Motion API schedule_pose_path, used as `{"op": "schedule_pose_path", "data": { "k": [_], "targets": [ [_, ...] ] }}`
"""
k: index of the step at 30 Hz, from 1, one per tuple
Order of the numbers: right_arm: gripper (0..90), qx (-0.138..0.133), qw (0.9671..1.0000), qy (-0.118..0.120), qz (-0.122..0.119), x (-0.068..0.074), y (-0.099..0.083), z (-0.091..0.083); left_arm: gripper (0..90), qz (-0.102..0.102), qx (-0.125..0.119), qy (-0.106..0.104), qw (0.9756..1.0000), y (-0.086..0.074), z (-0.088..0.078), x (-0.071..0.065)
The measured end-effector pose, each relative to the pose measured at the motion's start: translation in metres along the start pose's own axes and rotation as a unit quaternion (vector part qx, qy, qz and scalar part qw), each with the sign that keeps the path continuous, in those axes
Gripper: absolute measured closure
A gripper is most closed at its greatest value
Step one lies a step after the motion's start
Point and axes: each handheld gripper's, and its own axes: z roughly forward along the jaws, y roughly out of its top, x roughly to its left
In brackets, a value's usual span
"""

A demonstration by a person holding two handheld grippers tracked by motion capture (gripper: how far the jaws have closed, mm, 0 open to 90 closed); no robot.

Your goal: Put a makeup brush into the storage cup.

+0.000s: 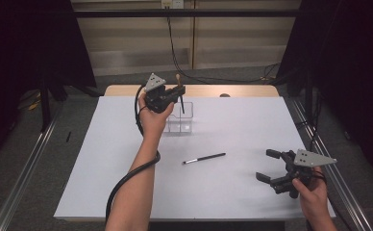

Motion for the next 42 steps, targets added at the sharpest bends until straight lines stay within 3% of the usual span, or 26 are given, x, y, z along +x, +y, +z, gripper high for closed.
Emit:
{"op": "schedule_pose_path", "data": {
  "k": [21, 42],
  "targets": [
    [2.8, -0.001, 1.0000, -0.002, 0.000, 0.000, 0.000, -0.001, 82.9, -0.006, 0.004, 0.011, 0.9999, -0.007, 0.006, 0.000],
    [2.8, 0.001, 1.0000, 0.001, -0.003, 0.000, 0.000, 0.000, 82.7, -0.002, 0.019, 0.008, 0.9998, -0.020, 0.009, 0.000]
  ]
}}
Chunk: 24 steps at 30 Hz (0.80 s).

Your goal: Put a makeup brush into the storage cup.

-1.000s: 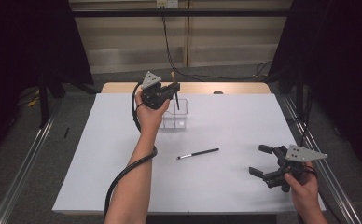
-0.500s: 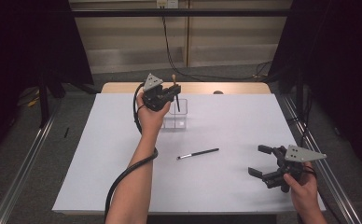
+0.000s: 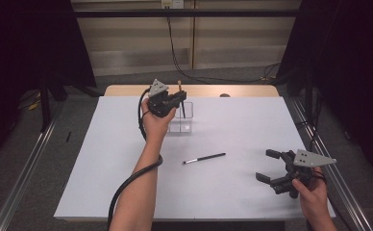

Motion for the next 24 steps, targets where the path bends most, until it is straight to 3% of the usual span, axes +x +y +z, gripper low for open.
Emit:
{"op": "schedule_pose_path", "data": {
  "k": [18, 20, 24],
  "targets": [
    [2.9, 0.002, 1.0000, 0.002, -0.001, 0.0002, -0.0002, 0.0009, 81.7, -0.005, 0.012, -0.010, 0.9999, -0.0053, 0.0015, -0.0012],
    [2.9, 0.002, 1.0000, 0.001, -0.002, 0.0004, -0.0001, 0.0009, 75.7, -0.017, 0.009, -0.021, 0.9996, -0.0052, 0.0018, -0.0010],
    [3.0, 0.001, 1.0000, 0.001, -0.001, 0.0003, -0.0002, 0.0007, 52.7, -0.038, 0.000, -0.026, 0.9989, -0.0049, -0.0007, -0.0008]
  ]
}}
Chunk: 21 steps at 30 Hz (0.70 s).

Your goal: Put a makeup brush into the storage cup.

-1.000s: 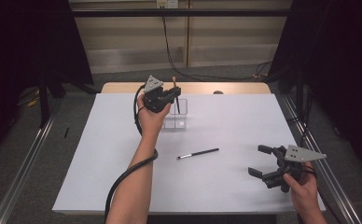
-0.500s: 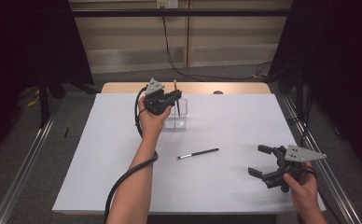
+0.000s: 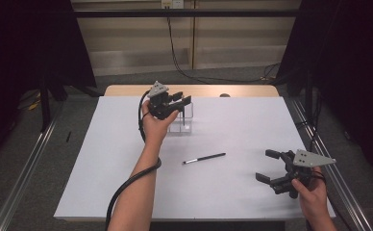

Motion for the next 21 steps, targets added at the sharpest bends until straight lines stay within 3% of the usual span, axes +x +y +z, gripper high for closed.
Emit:
{"op": "schedule_pose_path", "data": {
  "k": [1, 2, 9, 21],
  "targets": [
    [3.0, 0.001, 1.0000, 0.000, -0.001, 0.000, 0.000, 0.000, 43.8, -0.004, 0.002, -0.001, 1.0000, 0.000, -0.001, 0.001],
    [3.0, 0.001, 1.0000, 0.000, -0.001, 0.000, 0.000, 0.000, 43.8, -0.004, 0.004, 0.001, 1.0000, 0.000, -0.002, 0.000],
    [3.0, 0.004, 1.0000, 0.001, -0.002, 0.001, 0.000, 0.002, 21.2, 0.001, 0.004, -0.001, 1.0000, -0.002, -0.010, -0.002],
    [3.0, 0.007, 1.0000, 0.001, -0.003, 0.002, -0.001, 0.004, 5.0, 0.012, -0.005, -0.047, 0.9988, -0.008, -0.031, -0.009]
  ]
}}
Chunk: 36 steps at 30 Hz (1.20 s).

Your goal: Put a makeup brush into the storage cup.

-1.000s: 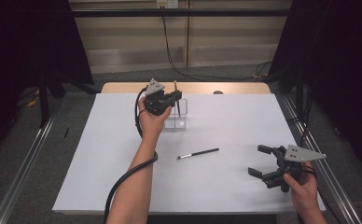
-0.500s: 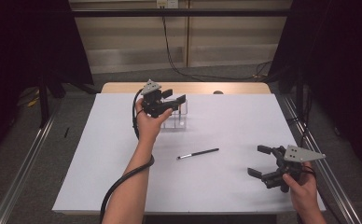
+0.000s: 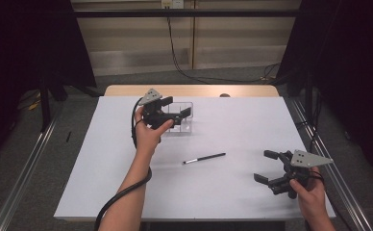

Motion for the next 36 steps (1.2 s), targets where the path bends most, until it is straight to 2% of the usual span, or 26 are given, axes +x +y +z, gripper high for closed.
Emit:
{"op": "schedule_pose_path", "data": {
  "k": [7, 9, 13, 26, 36],
  "targets": [
    [2.9, 0.001, 1.0000, 0.001, -0.001, 0.001, 0.000, 0.002, 1.0, 0.009, -0.010, -0.010, 0.9999, -0.005, -0.017, -0.001],
    [2.9, 0.002, 1.0000, 0.001, -0.003, 0.002, 0.000, 0.002, 0.3, 0.022, -0.008, -0.017, 0.9996, -0.007, -0.023, -0.002],
    [3.0, 0.004, 1.0000, 0.002, -0.002, 0.002, 0.000, 0.003, 0.0, 0.034, -0.003, -0.023, 0.9992, -0.012, -0.031, -0.003],
    [3.0, 0.005, 1.0000, 0.001, -0.006, 0.003, 0.000, 0.004, 0.0, 0.041, -0.021, -0.039, 0.9982, -0.028, -0.054, -0.010],
    [3.0, 0.007, 1.0000, -0.001, -0.006, 0.004, -0.001, 0.003, 0.0, 0.050, -0.023, -0.040, 0.9977, -0.039, -0.070, -0.011]
  ]
}}
